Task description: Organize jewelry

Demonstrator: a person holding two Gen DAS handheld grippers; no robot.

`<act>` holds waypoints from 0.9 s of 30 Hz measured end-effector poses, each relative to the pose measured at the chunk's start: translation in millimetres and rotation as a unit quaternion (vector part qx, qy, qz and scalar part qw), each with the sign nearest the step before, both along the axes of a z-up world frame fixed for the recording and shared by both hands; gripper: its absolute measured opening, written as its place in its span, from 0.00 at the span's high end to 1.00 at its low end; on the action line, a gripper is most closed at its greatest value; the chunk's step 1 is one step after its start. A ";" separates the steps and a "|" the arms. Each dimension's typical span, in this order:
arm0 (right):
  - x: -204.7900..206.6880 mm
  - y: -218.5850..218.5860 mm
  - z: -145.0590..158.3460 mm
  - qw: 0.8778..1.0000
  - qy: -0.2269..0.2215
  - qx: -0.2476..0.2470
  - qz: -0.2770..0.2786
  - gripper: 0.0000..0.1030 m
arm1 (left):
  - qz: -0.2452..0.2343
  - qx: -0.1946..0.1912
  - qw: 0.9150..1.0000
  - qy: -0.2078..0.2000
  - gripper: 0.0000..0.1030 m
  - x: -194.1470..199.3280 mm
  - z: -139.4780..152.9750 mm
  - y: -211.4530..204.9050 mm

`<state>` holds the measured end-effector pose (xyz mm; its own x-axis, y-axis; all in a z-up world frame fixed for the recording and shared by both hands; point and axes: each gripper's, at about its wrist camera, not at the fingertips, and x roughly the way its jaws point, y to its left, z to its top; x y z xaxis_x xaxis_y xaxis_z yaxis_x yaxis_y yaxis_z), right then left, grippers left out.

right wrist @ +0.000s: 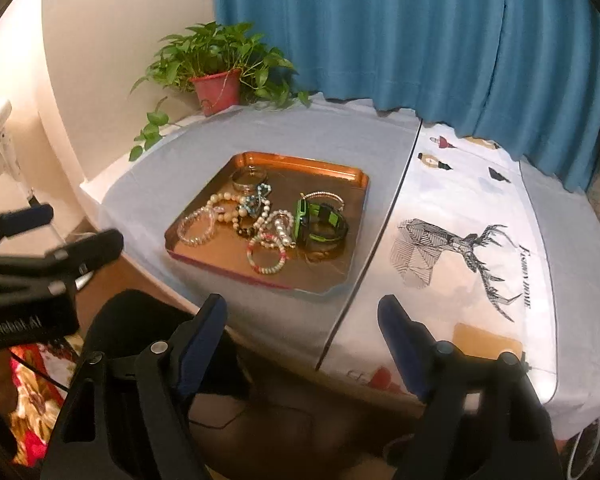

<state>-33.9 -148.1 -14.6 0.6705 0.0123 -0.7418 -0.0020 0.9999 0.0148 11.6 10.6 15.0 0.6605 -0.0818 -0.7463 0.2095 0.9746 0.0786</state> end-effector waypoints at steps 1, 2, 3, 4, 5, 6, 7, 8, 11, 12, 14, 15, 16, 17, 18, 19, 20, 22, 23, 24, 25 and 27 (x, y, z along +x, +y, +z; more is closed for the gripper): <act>-0.5 0.1 -0.1 1.000 0.000 -0.003 0.000 0.23 | 0.000 0.000 1.000 0.000 0.01 0.3 0.1 -1.0; -1.4 -0.2 -0.5 1.000 0.000 -0.003 0.000 0.23 | 0.000 0.001 1.000 -0.001 0.01 0.3 0.2 -1.4; -1.9 -0.5 -0.4 1.000 -0.001 -0.002 -0.001 0.23 | 0.000 0.002 1.000 -0.001 0.01 0.5 0.2 -1.8; -1.9 -1.2 -0.1 1.000 -0.001 -0.001 -0.003 0.23 | 0.000 0.002 1.000 -0.001 0.01 0.1 0.2 -1.6; -1.2 -1.6 -0.2 1.000 -0.001 -0.001 -0.003 0.23 | 0.000 0.004 1.000 -0.002 0.01 0.0 0.2 -1.8; -1.1 -1.8 -0.1 1.000 -0.002 -0.001 -0.003 0.23 | 0.000 0.006 1.000 -0.002 0.01 0.2 0.0 -1.9; -1.3 -1.9 0.1 1.000 -0.003 -0.001 -0.003 0.23 | 0.000 0.007 1.000 -0.001 0.01 0.8 -0.2 -2.0; -1.0 -1.7 0.2 1.000 -0.003 -0.001 -0.003 0.23 | 0.000 0.007 1.000 0.000 0.01 1.4 -0.6 -1.9; -0.5 -1.2 0.3 1.000 -0.002 -0.001 -0.004 0.23 | 0.000 0.008 1.000 -0.001 0.01 1.4 -1.1 -2.2; -0.4 -1.1 0.3 1.000 -0.002 -0.001 -0.004 0.23 | 0.000 0.008 1.000 0.000 0.01 1.6 -1.1 -2.4; -0.3 -1.3 0.4 1.000 -0.002 -0.001 -0.004 0.23 | -0.001 0.009 1.000 0.002 0.01 1.9 -1.5 -1.9; -0.3 -1.2 0.3 1.000 -0.002 0.000 -0.004 0.23 | -0.001 0.009 1.000 0.002 0.01 2.3 -1.9 -1.7; -0.3 -1.2 0.3 1.000 -0.002 -0.001 -0.005 0.23 | -0.001 0.009 1.000 0.003 0.01 2.7 -2.4 -1.2; -0.2 -1.1 0.3 1.000 -0.002 0.000 -0.006 0.23 | -0.002 0.009 1.000 0.003 0.01 2.7 -2.3 -1.4; 0.0 -1.4 0.2 1.000 -0.001 0.001 -0.006 0.23 | -0.002 0.010 1.000 0.003 0.01 2.5 -2.2 -1.8; 0.0 -1.6 0.1 1.000 -0.001 0.001 -0.006 0.23 | -0.003 0.011 1.000 0.003 0.01 2.7 -2.8 -2.1; -0.3 -2.1 -0.1 1.000 0.000 0.001 -0.006 0.23 | -0.004 0.013 1.000 0.004 0.01 2.7 -4.1 -2.9; -0.5 -2.1 -0.6 1.000 0.001 0.003 -0.006 0.23 | -0.006 0.016 1.000 0.004 0.01 2.7 -6.0 -4.5; 0.0 -2.7 -0.9 1.000 0.002 0.003 -0.006 0.23 | -0.006 0.016 1.000 0.005 0.01 2.7 -6.3 -4.4; 0.8 -3.1 -1.1 1.000 0.003 0.003 -0.006 0.23 | -0.006 0.016 1.000 0.005 0.01 2.2 -6.8 -5.7; 0.8 -3.2 -1.2 1.000 0.003 0.004 -0.006 0.23 | -0.007 0.016 1.000 0.005 0.01 2.1 -7.0 -6.2; 1.0 -2.8 -1.1 1.000 0.004 0.003 -0.006 0.23 | -0.007 0.019 1.000 0.001 0.01 1.2 -6.7 -6.1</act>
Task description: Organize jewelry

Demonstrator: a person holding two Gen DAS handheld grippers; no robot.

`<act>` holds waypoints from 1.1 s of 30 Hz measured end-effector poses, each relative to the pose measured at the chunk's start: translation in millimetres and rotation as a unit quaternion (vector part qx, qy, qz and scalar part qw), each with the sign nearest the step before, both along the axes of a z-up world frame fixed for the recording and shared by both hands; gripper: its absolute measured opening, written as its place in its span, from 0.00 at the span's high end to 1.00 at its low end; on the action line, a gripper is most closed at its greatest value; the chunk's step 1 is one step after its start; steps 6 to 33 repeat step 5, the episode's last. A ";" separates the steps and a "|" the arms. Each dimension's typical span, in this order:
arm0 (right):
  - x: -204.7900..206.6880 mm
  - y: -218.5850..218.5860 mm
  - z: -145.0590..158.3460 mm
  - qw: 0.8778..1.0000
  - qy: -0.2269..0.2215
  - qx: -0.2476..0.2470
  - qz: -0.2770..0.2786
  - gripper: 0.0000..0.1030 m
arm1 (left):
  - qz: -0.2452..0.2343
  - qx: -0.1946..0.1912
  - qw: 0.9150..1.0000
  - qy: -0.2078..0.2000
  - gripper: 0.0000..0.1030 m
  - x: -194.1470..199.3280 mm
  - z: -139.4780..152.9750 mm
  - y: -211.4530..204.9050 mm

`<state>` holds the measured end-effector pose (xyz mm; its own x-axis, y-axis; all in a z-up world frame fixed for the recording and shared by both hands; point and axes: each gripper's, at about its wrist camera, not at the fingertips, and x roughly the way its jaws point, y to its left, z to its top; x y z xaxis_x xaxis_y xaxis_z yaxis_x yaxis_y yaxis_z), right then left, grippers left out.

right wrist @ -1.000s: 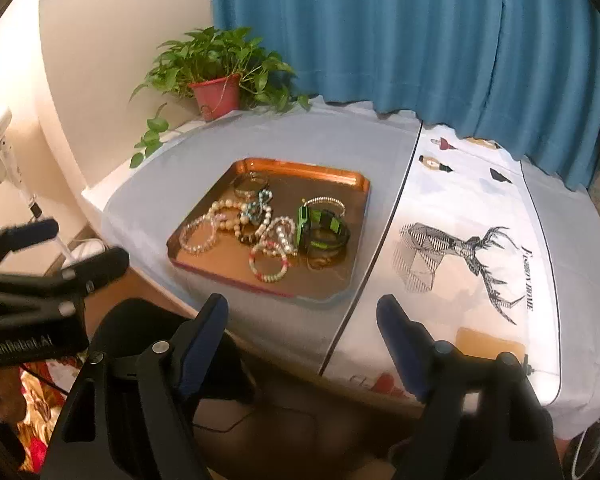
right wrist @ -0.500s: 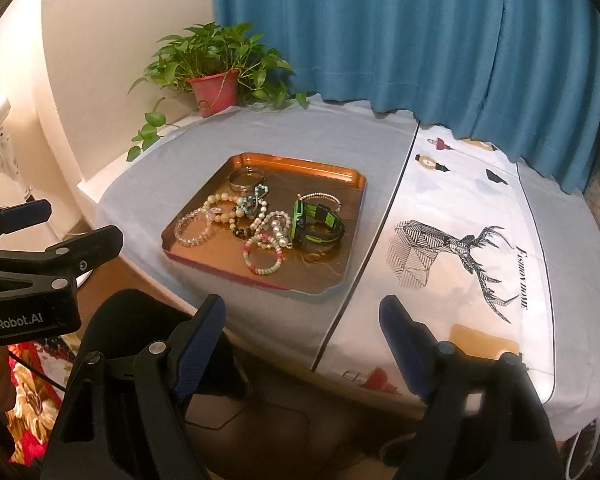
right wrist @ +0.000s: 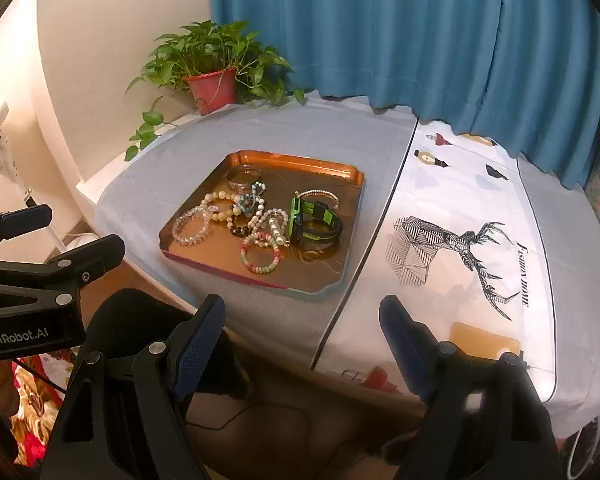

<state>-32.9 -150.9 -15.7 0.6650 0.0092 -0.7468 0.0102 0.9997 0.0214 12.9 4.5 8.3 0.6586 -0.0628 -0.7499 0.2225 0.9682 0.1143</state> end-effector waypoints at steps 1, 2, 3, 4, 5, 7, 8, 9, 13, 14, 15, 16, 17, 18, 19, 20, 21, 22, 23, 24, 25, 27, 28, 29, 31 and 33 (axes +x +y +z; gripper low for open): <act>0.1 -0.1 0.0 1.000 0.000 0.000 0.000 0.23 | 0.001 0.002 1.000 -0.001 0.01 0.5 0.0 0.0; 0.2 0.1 0.1 1.000 0.000 0.000 0.000 0.23 | 0.002 0.006 1.000 -0.003 0.01 -0.3 0.4 -1.2; 0.3 0.2 0.1 1.000 0.000 0.000 0.000 0.23 | 0.004 0.008 1.000 -0.003 0.01 0.2 0.0 -0.4; 0.4 0.3 0.2 1.000 0.000 0.000 0.000 0.23 | 0.005 0.008 1.000 -0.002 0.01 0.2 0.3 -0.9; 0.4 0.6 0.2 1.000 0.000 0.000 0.000 0.23 | 0.006 0.007 1.000 0.001 0.01 1.0 -0.1 0.0; 0.4 0.6 0.2 1.000 0.000 0.000 0.000 0.23 | 0.006 0.007 1.000 0.001 0.01 1.0 -0.1 0.0; 0.4 0.6 0.2 1.000 0.000 0.000 0.000 0.23 | 0.006 0.007 1.000 0.001 0.01 1.0 -0.1 0.0; 0.4 0.6 0.2 1.000 0.000 0.000 0.000 0.23 | 0.006 0.007 1.000 0.001 0.01 1.0 -0.1 0.0; 0.4 0.6 0.2 1.000 0.000 0.000 0.000 0.23 | 0.006 0.007 1.000 0.001 0.01 1.0 -0.1 0.0; 0.4 0.6 0.2 1.000 0.000 0.000 0.000 0.23 | 0.006 0.007 1.000 0.001 0.01 1.0 -0.1 0.0; 0.4 0.6 0.2 1.000 0.000 0.000 0.000 0.23 | 0.006 0.007 1.000 0.001 0.01 1.0 -0.1 0.0; 0.4 0.6 0.2 1.000 0.000 0.000 0.000 0.23 | 0.006 0.007 1.000 0.001 0.01 1.0 -0.1 0.0; 0.4 0.6 0.2 1.000 0.000 0.000 0.000 0.23 | 0.006 0.007 1.000 0.001 0.01 1.0 -0.1 0.0; 0.4 0.6 0.2 1.000 0.000 0.000 0.000 0.23 | 0.006 0.007 1.000 0.001 0.01 1.0 -0.1 0.0; 0.4 0.6 0.2 1.000 0.000 0.000 0.000 0.23 | 0.006 0.007 1.000 0.001 0.01 1.0 -0.1 0.0; 0.4 0.6 0.2 1.000 0.000 0.000 0.000 0.23 | 0.006 0.007 1.000 0.001 0.01 1.0 -0.1 0.0; 0.4 0.6 0.2 1.000 0.000 0.000 0.000 0.23 | 0.006 0.007 1.000 0.001 0.01 1.0 -0.1 0.0; 0.4 0.6 0.2 1.000 0.000 0.000 0.000 0.23 | 0.006 0.007 1.000 0.001 0.01 1.0 -0.1 0.0; 0.4 0.6 0.2 1.000 0.000 0.000 0.000 0.23 | 0.006 0.007 1.000 0.001 0.01 1.0 -0.1 0.0; 0.4 0.6 0.2 1.000 0.000 0.000 0.000 0.23 | 0.006 0.007 1.000 0.001 0.01 1.0 -0.1 0.0; 0.4 0.6 0.2 1.000 0.000 0.000 0.000 0.23 | 0.006 0.007 1.000 0.001 0.01 1.0 -0.1 0.0; 0.4 0.6 0.2 1.000 0.000 0.000 0.000 0.23 | 0.006 0.007 1.000 0.001 0.01 1.0 -0.1 0.0; 0.4 0.6 0.2 1.000 0.000 0.000 0.000 0.23 | 0.006 0.007 1.000 0.001 0.01 1.0 -0.1 0.0; 0.4 0.6 0.2 1.000 0.000 0.000 0.000 0.23 | 0.006 0.007 1.000 0.001 0.01 1.0 -0.1 0.0; 0.4 0.6 0.2 1.000 0.000 0.000 0.000 0.23 | 0.006 0.007 1.000 0.001 0.01 1.0 -0.1 0.0; 0.4 0.6 0.2 1.000 0.000 0.000 0.000 0.23 | 0.006 0.007 1.000 0.001 0.01 1.0 -0.1 0.0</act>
